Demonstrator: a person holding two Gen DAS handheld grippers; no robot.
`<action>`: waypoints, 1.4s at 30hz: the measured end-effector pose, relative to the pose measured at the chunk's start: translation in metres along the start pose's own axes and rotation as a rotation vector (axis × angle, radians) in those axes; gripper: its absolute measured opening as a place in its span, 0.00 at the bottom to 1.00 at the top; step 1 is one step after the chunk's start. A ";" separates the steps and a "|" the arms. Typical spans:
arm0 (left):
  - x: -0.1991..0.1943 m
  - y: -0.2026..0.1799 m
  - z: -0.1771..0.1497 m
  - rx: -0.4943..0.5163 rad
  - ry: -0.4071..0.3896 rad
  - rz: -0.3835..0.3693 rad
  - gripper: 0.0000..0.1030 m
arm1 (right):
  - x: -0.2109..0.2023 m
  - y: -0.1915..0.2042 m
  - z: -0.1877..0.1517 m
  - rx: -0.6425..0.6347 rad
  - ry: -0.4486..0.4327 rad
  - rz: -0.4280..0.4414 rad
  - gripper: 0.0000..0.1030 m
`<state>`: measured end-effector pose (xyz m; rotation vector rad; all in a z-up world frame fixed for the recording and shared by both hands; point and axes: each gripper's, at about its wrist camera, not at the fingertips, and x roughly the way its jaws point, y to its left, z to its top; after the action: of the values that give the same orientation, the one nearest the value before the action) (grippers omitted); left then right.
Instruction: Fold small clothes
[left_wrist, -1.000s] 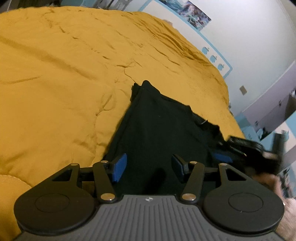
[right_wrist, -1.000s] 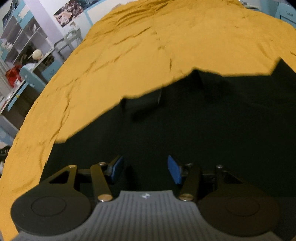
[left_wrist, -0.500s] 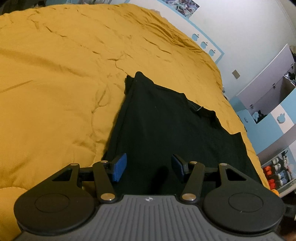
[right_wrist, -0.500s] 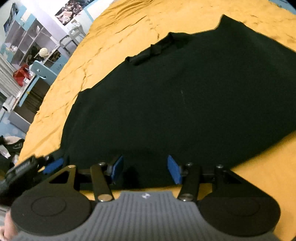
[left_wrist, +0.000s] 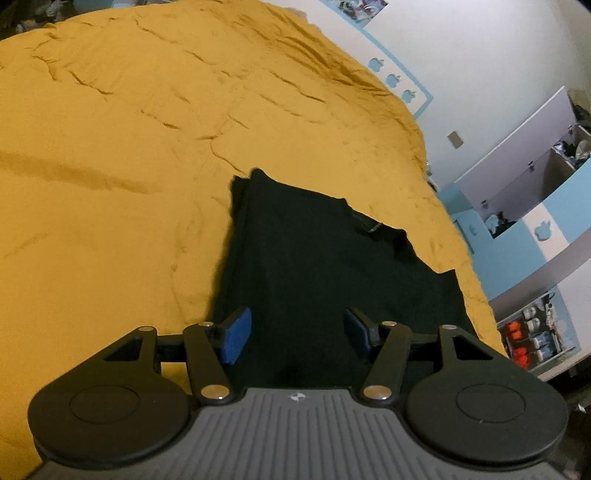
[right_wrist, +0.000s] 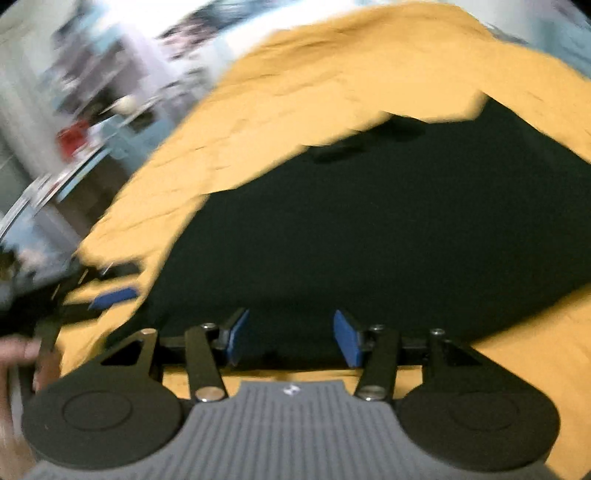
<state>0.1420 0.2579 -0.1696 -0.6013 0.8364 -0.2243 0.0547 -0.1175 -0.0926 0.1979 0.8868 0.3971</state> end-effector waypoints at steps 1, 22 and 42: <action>-0.001 0.000 0.005 0.020 0.007 0.019 0.66 | 0.003 0.014 -0.003 -0.059 0.007 0.007 0.47; 0.097 0.050 0.080 0.000 0.138 -0.082 0.68 | 0.093 0.172 -0.055 -0.853 -0.067 -0.081 0.50; 0.196 0.053 0.118 -0.100 0.210 -0.137 0.84 | 0.107 0.177 -0.060 -0.829 -0.085 -0.066 0.54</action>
<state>0.3576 0.2681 -0.2628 -0.7382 1.0138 -0.3771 0.0229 0.0882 -0.1473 -0.5720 0.5842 0.6557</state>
